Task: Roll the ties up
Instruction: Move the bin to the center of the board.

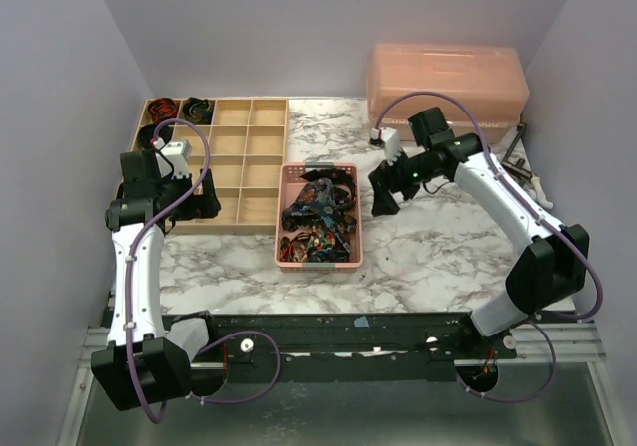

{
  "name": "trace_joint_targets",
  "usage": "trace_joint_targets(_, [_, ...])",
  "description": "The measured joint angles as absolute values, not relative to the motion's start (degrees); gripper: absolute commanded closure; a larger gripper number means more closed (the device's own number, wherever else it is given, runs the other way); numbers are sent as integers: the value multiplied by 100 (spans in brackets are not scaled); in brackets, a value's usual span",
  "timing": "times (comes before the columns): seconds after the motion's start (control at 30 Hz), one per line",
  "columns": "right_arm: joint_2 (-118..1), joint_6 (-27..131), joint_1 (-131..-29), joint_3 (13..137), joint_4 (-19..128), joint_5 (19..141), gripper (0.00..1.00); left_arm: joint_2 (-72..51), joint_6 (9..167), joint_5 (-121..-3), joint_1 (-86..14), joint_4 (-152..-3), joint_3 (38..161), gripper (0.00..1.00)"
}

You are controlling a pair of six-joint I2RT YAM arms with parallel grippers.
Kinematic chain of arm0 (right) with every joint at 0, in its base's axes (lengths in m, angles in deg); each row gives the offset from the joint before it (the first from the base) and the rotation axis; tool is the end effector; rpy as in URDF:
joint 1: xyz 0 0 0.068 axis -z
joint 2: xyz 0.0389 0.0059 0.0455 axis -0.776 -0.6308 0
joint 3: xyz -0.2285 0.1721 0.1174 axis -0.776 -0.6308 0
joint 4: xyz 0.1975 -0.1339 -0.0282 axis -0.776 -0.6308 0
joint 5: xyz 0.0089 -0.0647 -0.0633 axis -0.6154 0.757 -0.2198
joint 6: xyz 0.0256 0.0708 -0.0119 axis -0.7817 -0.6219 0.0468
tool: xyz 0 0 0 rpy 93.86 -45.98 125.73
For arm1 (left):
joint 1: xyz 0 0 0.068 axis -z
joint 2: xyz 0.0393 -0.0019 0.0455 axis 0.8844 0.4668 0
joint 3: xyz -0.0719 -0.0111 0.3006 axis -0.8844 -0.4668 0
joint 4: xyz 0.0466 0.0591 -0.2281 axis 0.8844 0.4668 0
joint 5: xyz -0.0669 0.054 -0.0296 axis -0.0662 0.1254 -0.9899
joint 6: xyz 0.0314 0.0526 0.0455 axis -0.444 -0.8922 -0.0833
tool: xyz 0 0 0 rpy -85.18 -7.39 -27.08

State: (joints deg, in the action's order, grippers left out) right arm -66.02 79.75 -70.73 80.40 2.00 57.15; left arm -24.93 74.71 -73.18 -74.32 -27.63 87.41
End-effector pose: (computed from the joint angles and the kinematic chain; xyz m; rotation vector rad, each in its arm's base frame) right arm 0.2767 0.1343 0.3309 -1.0570 2.3295 0.6794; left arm 0.1848 0.0180 0.3339 -0.0724 2.3697 -0.2914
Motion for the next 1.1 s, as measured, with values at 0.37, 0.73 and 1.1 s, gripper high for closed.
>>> trace_joint_targets(0.37, [-7107,8393,-9173,7865,322,6189,11,-3024,7323,-7314,-7432,-2507,8636,2])
trace_joint_targets(0.73, [-7647,8364,-9759,7600,574,6860,46,-3000,7301,-7316,-7430,-2489,8636,2])
trace_joint_targets(1.1, [-7793,8161,-9879,7799,729,7277,61,-2823,7249,-7316,-7430,-2498,8664,2])
